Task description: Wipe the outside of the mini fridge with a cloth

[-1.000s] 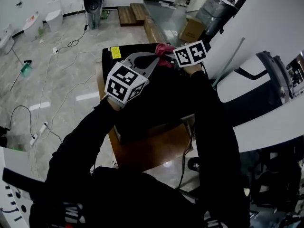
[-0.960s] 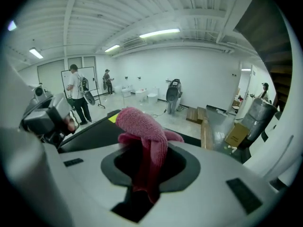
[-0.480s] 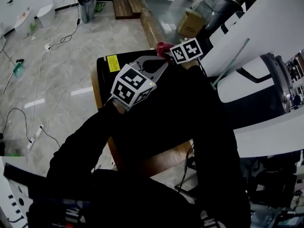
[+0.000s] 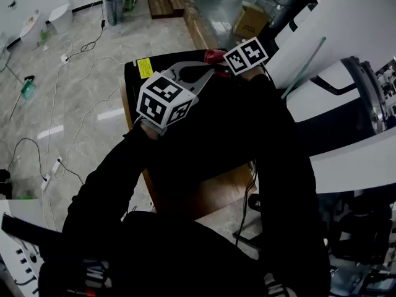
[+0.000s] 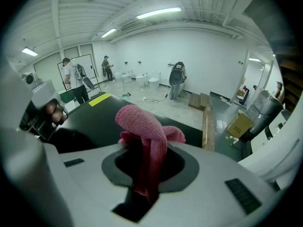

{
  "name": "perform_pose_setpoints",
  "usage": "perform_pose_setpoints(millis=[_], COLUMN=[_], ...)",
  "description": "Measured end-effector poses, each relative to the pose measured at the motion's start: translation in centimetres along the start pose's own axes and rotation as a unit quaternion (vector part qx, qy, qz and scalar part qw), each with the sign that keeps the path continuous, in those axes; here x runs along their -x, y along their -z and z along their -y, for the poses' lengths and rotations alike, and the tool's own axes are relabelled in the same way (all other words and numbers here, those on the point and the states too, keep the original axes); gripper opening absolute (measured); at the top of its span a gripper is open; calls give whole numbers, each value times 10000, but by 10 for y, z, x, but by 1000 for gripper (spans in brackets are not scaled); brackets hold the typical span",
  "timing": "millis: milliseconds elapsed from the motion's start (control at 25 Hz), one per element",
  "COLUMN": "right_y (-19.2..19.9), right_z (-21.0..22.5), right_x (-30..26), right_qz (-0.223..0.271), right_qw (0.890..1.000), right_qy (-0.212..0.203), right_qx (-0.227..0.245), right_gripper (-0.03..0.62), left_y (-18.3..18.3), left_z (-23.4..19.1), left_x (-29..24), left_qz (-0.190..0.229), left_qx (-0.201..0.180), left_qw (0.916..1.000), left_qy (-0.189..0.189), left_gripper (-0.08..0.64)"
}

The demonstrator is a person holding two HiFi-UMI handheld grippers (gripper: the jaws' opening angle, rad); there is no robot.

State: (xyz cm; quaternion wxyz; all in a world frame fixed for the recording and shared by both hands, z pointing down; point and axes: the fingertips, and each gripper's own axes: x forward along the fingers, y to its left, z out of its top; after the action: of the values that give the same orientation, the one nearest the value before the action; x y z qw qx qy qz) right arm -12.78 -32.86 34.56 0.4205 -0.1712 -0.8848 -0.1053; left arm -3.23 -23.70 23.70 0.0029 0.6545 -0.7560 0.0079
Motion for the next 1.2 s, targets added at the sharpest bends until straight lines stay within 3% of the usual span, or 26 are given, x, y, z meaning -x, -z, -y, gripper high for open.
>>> perform_pose_setpoints(millis=[200, 400, 640, 960, 1200], right_y=[45, 96, 149, 205, 236], right_z=[-31, -69, -113, -147, -170], right_x=[42, 83, 130, 177, 204], right_qz=[-115, -161, -279, -391, -589], right_qw=[9998, 9997, 9993, 9988, 9971], right_qy=[-149, -200, -231, -255, -452], right_qx=[42, 28, 86, 139, 138], right_gripper=[84, 84, 84, 84, 85], left_y=[-5, -14, -32, -27, -19], left_z=[53, 110, 174, 234, 264], left_x=[15, 37, 62, 63, 71], left_qz=[-148, -241, -149, -111, -203], left_qx=[-275, -869, -852, -245, -289], left_qw=[9995, 9953, 9956, 9995, 9994], left_qy=[-93, -358, -374, -168, -59], left_gripper=[2, 2, 2, 2, 2])
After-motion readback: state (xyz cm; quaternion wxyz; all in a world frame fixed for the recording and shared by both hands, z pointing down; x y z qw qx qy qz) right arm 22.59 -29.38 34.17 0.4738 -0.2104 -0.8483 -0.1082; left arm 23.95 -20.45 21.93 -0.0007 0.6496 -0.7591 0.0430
